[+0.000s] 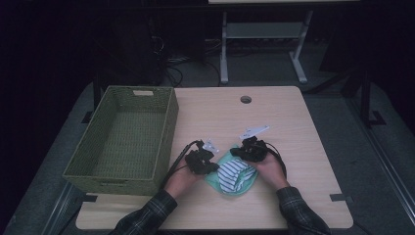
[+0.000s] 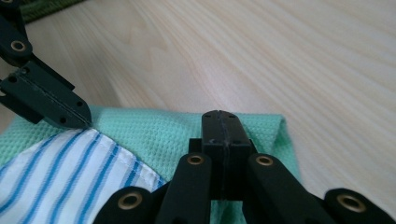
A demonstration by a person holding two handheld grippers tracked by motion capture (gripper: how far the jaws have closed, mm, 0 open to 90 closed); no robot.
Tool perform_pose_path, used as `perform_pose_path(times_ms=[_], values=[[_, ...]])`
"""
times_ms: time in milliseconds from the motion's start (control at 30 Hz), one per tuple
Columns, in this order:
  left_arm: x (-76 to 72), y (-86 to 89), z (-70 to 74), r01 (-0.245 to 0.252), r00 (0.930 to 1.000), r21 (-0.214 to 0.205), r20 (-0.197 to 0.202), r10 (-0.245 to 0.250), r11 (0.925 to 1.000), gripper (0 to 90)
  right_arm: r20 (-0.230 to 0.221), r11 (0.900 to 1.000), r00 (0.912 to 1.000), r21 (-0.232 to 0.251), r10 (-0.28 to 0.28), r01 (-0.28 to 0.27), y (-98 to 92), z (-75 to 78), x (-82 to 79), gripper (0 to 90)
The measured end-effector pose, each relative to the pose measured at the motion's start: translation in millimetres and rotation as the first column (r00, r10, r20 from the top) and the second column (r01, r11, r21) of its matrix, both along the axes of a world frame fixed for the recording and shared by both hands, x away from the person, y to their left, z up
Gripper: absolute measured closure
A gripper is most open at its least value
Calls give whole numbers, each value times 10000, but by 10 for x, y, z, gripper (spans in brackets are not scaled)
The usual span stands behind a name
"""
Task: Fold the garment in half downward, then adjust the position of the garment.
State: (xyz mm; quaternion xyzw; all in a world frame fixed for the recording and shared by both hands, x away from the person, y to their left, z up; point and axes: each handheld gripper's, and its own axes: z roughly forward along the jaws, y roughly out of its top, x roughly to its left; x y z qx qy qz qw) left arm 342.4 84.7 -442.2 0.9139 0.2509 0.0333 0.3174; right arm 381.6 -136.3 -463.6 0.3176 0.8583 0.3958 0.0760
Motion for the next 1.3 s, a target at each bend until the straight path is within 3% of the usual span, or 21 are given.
perform_pose_path(times_ms=[167, 333, 600, 700, 833, 967, 1033, 1067, 1300], values=[[-104, 55, 112, 133, 9999, -504, 53, -130, 9986, 893, 209, 9993, 9994, 244, -271, 266, -147, 95, -9, 898], [-277, 91, 161, 353, 9994, -723, 13, -353, 9968, 894, 131, 9989, 9988, 1, -461, 461, -271, 23, -1, 897], [-472, 65, 13, 793, 9955, -349, -499, -810, 9962, 894, 44, 9975, 9979, -284, -639, 640, -340, -40, -10, 897], [-443, 53, -50, 908, 9947, 72, -482, -904, 9958, 894, 13, 9975, 9982, -375, -592, 592, -328, -72, -6, 897], [-422, 48, -96, 695, 9966, 55, -449, -692, 9976, 894, -8, 9973, 9982, -427, -601, 600, -323, -73, -12, 898], [-378, 51, -102, 788, 9967, 455, -244, -777, 9959, 894, 7, 9968, 9980, -500, -631, 630, -343, -72, -19, 897], [-358, 43, -110, 595, 9980, 297, -236, -588, 9978, 894, -14, 9966, 9977, -465, -675, 674, -352, -73, -30, 897], [-335, 53, -99, 768, 9970, 535, -178, -760, 9956, 894, -18, 9965, 9980, -545, -628, 626, -364, -73, -36, 897], [-167, 41, -84, 579, 9983, 743, -85, -575, 9956, 894, -122, 9954, 9979, -715, -642, 632, -442, -67, -128, 897]])
